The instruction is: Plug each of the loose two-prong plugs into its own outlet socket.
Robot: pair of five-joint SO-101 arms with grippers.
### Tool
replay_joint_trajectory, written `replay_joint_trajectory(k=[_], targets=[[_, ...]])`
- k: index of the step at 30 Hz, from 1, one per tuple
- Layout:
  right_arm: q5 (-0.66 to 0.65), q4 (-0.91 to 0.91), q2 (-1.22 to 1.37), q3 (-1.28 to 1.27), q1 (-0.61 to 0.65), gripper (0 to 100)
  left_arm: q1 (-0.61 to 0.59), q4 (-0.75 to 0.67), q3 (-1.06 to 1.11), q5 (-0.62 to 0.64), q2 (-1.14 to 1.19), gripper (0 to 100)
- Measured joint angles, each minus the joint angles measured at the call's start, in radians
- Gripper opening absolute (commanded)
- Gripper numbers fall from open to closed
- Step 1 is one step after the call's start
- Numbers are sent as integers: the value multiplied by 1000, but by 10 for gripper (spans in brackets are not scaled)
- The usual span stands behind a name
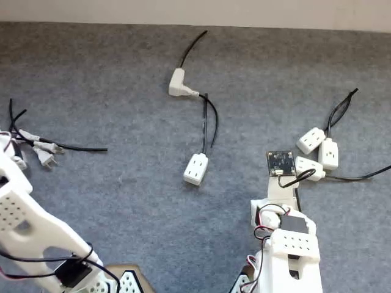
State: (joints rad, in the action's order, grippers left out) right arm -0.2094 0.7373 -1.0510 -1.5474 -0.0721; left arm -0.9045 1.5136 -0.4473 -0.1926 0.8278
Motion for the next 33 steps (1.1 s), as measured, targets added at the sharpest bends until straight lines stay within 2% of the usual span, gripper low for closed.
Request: replay_joint_trajectory(k=[5,8,11,16,22,28,33], targets=[[0,0,0,0,0,12,31,218,-292,0,74,7],[0,0,0,0,0,12,55,249,-341,2,57,7],[0,0,0,0,0,12,98,256,-341,54,-37,7],[0,0,0,0,0,12,206,259,-270,110,-290,7],[0,0,0,0,0,12,400,259,-121,216,-588,7],[0,0,0,0,0,12,664,258,14,385,-818,7],[0,0,0,0,0,12,833,147,135,543,-984,7]])
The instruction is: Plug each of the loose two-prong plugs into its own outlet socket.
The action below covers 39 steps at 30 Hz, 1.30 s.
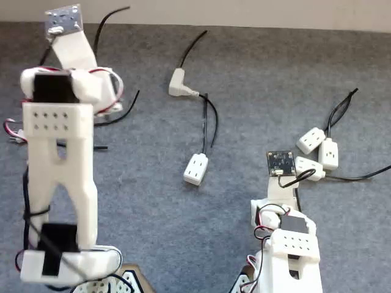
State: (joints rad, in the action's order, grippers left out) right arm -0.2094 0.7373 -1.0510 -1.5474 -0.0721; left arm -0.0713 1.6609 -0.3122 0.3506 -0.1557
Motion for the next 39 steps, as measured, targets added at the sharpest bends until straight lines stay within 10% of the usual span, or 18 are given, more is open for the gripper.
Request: replay_joint_trajectory(k=[9,17,29,39], targets=[[0,0,0,0,0,12,152,-356,414,351,-376,7],[0,0,0,0,0,12,207,-669,907,396,-950,7],[0,0,0,0,0,12,206,-1867,1958,520,-1629,7],[0,140,6,186,155,12,292,-1942,1990,796,-1599,8]])
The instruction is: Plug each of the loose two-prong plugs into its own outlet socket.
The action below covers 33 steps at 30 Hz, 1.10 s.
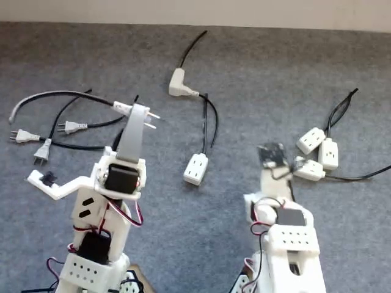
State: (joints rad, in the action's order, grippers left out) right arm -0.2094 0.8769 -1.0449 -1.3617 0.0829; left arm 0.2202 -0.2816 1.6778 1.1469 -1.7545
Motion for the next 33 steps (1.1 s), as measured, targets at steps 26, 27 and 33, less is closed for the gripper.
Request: replay_joint_trajectory(k=[26,27,33], targets=[[-2,729,307,1108,569,8,241,218,0,150,3,8],[-2,729,333,1131,569,8,241,222,0,150,3,8],[-2,729,436,1227,569,8,232,226,0,150,3,8]])
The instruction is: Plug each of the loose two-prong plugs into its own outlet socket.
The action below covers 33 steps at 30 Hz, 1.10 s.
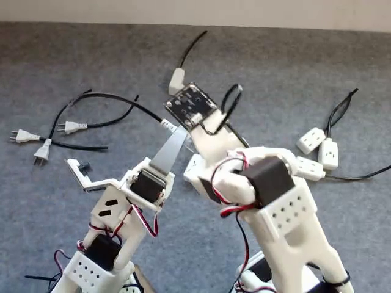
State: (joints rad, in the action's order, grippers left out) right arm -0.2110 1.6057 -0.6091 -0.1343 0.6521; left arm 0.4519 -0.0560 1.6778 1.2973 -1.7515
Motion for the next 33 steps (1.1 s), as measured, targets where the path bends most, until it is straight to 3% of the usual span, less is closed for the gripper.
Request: replay_joint_trajectory(k=[20,33], targets=[[-5,-262,58,9,-48,8,5,18,2,-2,-11,8],[-6,-273,247,74,-107,8,41,87,5,-2,0,8]])
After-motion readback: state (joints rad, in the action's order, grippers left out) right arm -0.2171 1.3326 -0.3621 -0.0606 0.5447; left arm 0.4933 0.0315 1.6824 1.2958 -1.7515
